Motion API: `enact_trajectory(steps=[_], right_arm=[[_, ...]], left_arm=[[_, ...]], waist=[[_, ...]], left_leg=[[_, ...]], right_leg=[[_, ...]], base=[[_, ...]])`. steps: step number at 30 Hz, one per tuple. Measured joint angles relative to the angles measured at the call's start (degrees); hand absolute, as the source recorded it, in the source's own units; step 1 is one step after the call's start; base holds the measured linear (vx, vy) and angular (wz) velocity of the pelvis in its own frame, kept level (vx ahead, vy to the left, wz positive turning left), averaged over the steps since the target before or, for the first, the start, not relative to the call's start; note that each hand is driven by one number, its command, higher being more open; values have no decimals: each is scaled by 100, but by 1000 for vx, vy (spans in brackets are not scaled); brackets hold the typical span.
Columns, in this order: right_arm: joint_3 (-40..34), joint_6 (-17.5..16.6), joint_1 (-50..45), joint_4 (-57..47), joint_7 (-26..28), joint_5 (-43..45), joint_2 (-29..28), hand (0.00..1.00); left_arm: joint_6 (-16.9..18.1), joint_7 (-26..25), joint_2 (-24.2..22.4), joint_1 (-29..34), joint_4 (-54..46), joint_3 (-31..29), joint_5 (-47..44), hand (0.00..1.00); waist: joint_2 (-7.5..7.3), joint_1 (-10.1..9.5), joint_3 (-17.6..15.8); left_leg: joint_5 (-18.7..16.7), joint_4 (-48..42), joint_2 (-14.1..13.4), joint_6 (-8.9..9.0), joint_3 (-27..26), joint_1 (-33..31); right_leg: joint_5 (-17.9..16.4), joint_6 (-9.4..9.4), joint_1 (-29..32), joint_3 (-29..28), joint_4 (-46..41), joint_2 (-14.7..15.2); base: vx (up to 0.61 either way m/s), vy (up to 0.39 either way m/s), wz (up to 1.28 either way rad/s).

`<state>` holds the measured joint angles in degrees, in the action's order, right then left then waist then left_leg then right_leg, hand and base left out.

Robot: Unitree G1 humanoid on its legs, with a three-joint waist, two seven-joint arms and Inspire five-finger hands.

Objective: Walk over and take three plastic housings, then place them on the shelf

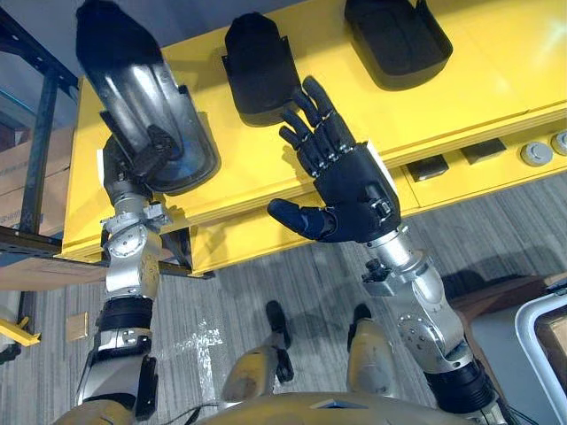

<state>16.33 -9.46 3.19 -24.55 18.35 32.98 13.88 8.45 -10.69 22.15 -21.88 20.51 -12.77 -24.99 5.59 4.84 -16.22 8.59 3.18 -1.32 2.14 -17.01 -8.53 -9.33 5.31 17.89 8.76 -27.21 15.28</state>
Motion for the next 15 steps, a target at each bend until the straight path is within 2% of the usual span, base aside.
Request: enact_trajectory(steps=[3, 5, 15], right_arm=[[14, 2, -5, 0, -2, 0, 34, 100], [18, 1, -2, 0, 4, 0, 167, 100], [260, 117, -11, -1, -2, -6, 239, 100]], left_arm=[[-47, 55, 177, -9, 0, -6, -24, 0], [-185, 85, 204, -10, 3, -33, -42, 0], [-1153, 95, 340, -245, 272, -528, -162, 0]], waist=[[2, -11, -66], [41, -18, -98], [86, -5, -117]], left_leg=[[-139, -139, 18, 19, -31, -20], [-292, -296, -29, -9, -297, -44], [-316, -505, -15, -53, -462, -85]], right_leg=[[-75, 8, 4, -26, -111, 58], [-117, 20, 4, -77, -176, 99], [-193, 48, 83, -153, -268, 174]], base=[[29, -38, 0], [18, -37, -3], [35, -20, -1]])
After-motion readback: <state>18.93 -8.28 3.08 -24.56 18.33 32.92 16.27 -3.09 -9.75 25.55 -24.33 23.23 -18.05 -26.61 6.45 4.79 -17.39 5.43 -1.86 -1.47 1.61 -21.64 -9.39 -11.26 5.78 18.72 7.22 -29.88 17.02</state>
